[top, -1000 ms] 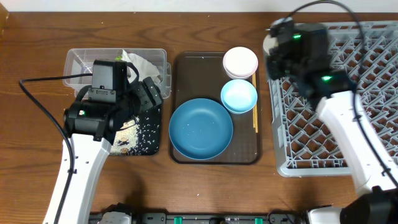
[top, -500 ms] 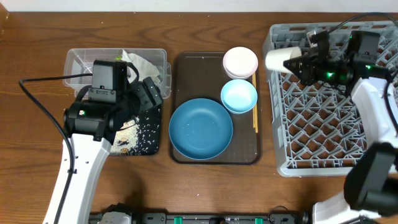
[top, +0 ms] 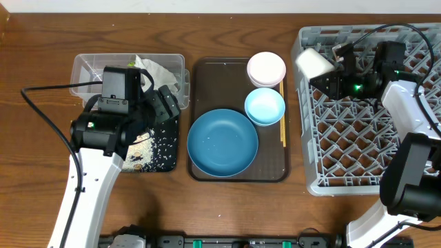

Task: Sort waste into correct bins and load items into the dishwasher rack
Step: 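Carry the cream cup right over the grey dishwasher rack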

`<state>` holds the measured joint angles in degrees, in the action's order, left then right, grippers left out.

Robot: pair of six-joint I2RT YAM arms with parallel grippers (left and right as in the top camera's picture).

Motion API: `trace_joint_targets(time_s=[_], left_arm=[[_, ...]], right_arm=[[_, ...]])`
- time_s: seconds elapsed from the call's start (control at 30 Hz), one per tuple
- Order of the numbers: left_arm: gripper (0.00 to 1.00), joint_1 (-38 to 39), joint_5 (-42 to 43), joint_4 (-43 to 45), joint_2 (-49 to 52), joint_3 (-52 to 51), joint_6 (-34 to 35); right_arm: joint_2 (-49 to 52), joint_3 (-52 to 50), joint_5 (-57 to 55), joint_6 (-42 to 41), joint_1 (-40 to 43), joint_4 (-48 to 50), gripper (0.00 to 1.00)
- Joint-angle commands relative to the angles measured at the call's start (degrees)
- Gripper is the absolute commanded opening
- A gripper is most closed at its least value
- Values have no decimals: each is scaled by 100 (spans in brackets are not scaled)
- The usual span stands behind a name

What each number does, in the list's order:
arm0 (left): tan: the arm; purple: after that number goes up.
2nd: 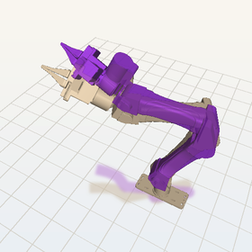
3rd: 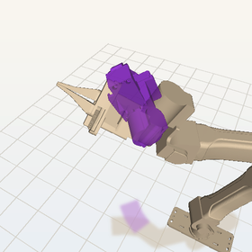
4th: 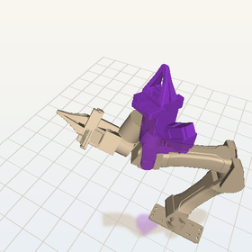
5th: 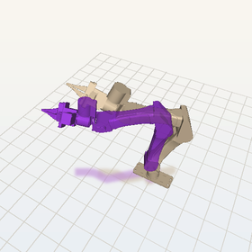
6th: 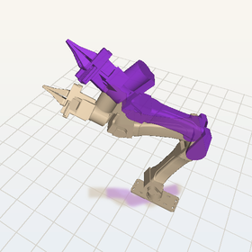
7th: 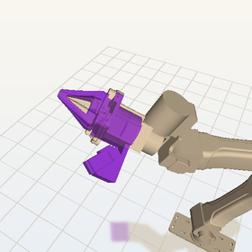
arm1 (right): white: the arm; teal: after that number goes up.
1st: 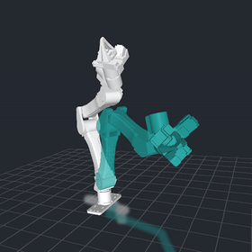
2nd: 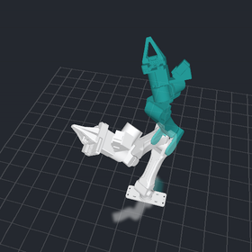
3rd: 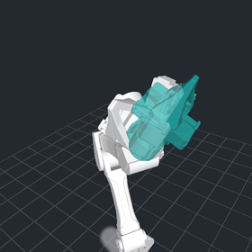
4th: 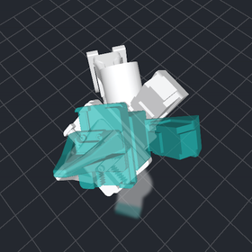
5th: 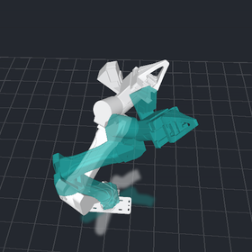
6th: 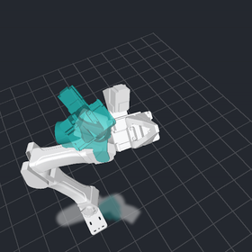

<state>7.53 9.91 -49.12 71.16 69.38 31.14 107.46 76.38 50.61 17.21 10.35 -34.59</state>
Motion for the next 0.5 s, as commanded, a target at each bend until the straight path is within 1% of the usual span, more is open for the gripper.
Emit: trace_joint_targets(time_s=[0.0,0.1,0.47], left_arm=[[90,-28,-33,-11,22,125,-42],[90,-28,-33,-11,22,125,-42],[90,-28,-33,-11,22,125,-42]], right_arm=[[98,0,-323,13,186,-46,7],[98,0,-323,15,289,-90,6],[87,0,-323,-4,450,-380,7]])
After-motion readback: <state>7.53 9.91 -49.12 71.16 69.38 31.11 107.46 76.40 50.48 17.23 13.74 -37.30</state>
